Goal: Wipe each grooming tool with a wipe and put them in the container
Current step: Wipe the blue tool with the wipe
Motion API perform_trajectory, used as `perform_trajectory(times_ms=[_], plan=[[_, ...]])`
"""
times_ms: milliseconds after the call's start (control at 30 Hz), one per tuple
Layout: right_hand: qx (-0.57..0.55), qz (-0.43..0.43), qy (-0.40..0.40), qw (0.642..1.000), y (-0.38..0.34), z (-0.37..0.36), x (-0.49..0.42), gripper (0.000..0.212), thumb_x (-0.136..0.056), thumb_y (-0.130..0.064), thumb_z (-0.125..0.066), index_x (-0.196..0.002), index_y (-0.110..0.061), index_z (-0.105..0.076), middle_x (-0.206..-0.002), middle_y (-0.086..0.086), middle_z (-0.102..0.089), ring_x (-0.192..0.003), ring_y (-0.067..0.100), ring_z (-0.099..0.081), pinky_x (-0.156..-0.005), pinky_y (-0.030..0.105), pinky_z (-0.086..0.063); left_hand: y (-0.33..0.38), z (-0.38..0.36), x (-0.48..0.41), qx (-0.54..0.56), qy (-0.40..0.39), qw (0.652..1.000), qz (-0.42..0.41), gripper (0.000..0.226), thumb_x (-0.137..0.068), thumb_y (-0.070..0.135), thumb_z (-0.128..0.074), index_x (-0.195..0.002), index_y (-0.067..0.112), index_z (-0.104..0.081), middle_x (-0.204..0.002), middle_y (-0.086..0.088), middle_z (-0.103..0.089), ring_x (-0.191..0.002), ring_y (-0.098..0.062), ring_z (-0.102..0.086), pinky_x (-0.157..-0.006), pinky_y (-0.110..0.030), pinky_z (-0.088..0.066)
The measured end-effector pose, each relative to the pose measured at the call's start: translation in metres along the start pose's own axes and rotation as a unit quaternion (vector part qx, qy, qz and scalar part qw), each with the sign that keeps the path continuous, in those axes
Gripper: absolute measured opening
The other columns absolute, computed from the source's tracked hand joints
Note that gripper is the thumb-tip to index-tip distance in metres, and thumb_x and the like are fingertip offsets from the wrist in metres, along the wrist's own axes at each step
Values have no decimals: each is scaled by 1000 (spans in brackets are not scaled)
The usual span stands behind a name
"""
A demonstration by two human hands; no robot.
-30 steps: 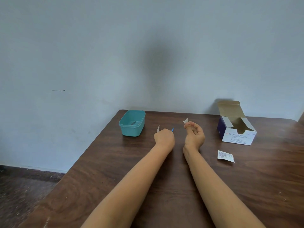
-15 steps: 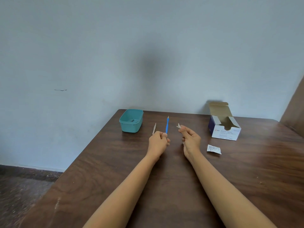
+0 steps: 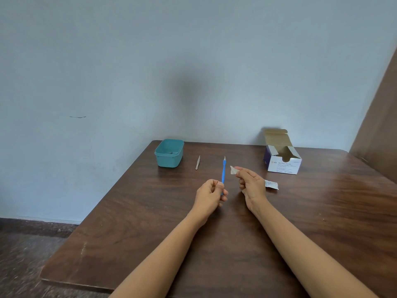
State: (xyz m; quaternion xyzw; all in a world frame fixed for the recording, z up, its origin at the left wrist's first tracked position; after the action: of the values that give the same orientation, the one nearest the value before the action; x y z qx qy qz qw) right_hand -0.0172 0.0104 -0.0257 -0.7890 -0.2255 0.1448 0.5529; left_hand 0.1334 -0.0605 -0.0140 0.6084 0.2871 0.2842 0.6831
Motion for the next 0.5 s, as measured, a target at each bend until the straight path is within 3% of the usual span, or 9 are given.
perform_trajectory(times_ms=[200,367,500], plan=[[25,36,-1,999,-5,1,7,14,-82,-8,-66,-80,-17,-75,-71,2,-59,-65,10,-42,-59,25,-37,6,-7,6,-59,-29,997,-31,20,-100,24,-46,-105,8,-58,-78,6,-64,-60,-2,-56,-55,-18,-47],[-41,14,9,999,-2,3,5,14,-86,-8,-63,-75,-13,-70,-63,-1,-59,-58,9,-41,-54,22,-32,7,-12,6,-85,-44,994,-48,16,-99,22,-48,-98,11,-59,-78,7,-65,-57,-1,-56,-55,-20,-47],[-47,-15,-1,999,0,5,2,11,-90,-14,-62,-81,-9,-68,-68,2,-56,-58,8,-41,-53,20,-34,8,-16,7,-99,-65,991,-58,14,-99,22,-49,-96,12,-58,-77,7,-65,-56,2,-55,-54,-17,-46]])
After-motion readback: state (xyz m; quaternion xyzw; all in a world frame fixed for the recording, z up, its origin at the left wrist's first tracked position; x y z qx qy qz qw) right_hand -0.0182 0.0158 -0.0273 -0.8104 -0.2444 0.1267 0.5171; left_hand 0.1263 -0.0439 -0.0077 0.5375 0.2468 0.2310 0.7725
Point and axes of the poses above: each hand's wrist, its own x-axis away from the middle knuckle, its own z-axis out of the back of the hand, y = z × x, the point moved 10 cm from there along -x, towards the middle knuckle
